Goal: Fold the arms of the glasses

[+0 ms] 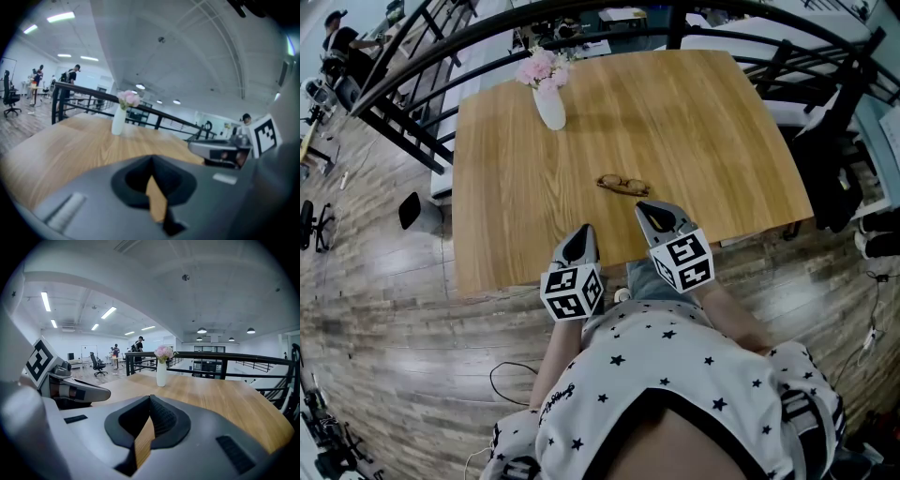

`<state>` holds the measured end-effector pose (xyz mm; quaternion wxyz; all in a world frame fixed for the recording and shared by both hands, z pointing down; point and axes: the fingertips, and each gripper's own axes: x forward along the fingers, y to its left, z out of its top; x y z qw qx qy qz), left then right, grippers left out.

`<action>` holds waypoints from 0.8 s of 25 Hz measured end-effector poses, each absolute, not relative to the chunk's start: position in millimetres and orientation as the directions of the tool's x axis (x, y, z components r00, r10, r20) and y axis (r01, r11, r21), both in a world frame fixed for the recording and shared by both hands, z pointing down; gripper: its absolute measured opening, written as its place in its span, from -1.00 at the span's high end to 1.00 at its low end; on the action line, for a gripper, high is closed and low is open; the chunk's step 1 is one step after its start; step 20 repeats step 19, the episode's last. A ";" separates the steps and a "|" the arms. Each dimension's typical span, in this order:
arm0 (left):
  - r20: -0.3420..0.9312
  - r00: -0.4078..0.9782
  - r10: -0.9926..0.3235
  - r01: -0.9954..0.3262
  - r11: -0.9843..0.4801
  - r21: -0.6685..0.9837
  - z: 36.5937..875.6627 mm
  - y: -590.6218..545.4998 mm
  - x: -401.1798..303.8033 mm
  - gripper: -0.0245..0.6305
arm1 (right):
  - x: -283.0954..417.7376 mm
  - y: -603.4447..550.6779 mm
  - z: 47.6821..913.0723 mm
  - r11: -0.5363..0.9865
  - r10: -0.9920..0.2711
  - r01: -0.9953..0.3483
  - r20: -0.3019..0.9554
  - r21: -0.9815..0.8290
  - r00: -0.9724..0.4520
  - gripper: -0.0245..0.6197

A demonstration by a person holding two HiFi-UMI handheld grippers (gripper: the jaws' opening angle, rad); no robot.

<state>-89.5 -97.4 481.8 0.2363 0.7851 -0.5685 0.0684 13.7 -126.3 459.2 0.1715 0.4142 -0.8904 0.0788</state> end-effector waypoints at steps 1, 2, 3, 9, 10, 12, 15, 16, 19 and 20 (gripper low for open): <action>0.377 0.344 -0.860 -0.925 -0.242 0.294 481.6 -97.6 -88.8 0.91 | 13.9 -126.4 458.3 0.644 -0.711 -0.765 0.369 0.000 -0.599 0.87; 0.379 0.345 -0.859 -0.925 -0.241 0.294 481.4 -97.7 -88.3 0.91 | 13.8 -126.4 457.5 0.644 -0.711 -0.765 0.367 -0.003 -0.600 0.87; 0.380 0.345 -0.858 -0.925 -0.241 0.295 481.4 -97.7 -87.9 0.91 | 13.5 -126.4 456.8 0.645 -0.711 -0.765 0.365 -0.006 -0.602 0.87; 0.385 0.345 -0.856 -0.924 -0.239 0.298 482.6 -99.3 -85.3 0.91 | 12.9 -128.3 453.7 0.648 -0.710 -0.761 0.350 -0.015 -0.611 0.87; 0.385 0.346 -0.856 -0.924 -0.239 0.299 483.2 -99.5 -85.5 0.91 | 12.4 -128.4 453.8 0.649 -0.710 -0.761 0.349 -0.016 -0.612 0.87; 0.387 0.346 -0.855 -0.924 -0.237 0.301 485.0 -100.2 -85.9 0.91 | 11.7 -128.9 454.8 0.649 -0.708 -0.760 0.348 -0.020 -0.614 0.87; 0.391 0.345 -0.853 -0.924 -0.235 0.303 486.5 -101.9 -85.5 0.91 | 12.5 -130.5 456.2 0.648 -0.708 -0.761 0.349 -0.025 -0.614 0.87; 0.391 0.345 -0.853 -0.924 -0.234 0.303 486.5 -102.5 -85.5 0.91 | 12.6 -131.2 456.2 0.648 -0.708 -0.761 0.349 -0.026 -0.614 0.87; 0.393 0.343 -0.853 -0.924 -0.232 0.304 486.3 -104.0 -85.7 0.91 | 12.5 -133.0 455.8 0.648 -0.707 -0.761 0.350 -0.028 -0.615 0.87; 0.393 0.343 -0.853 -0.924 -0.232 0.304 486.3 -104.0 -85.7 0.91 | 12.5 -133.0 455.8 0.648 -0.707 -0.761 0.350 -0.028 -0.615 0.87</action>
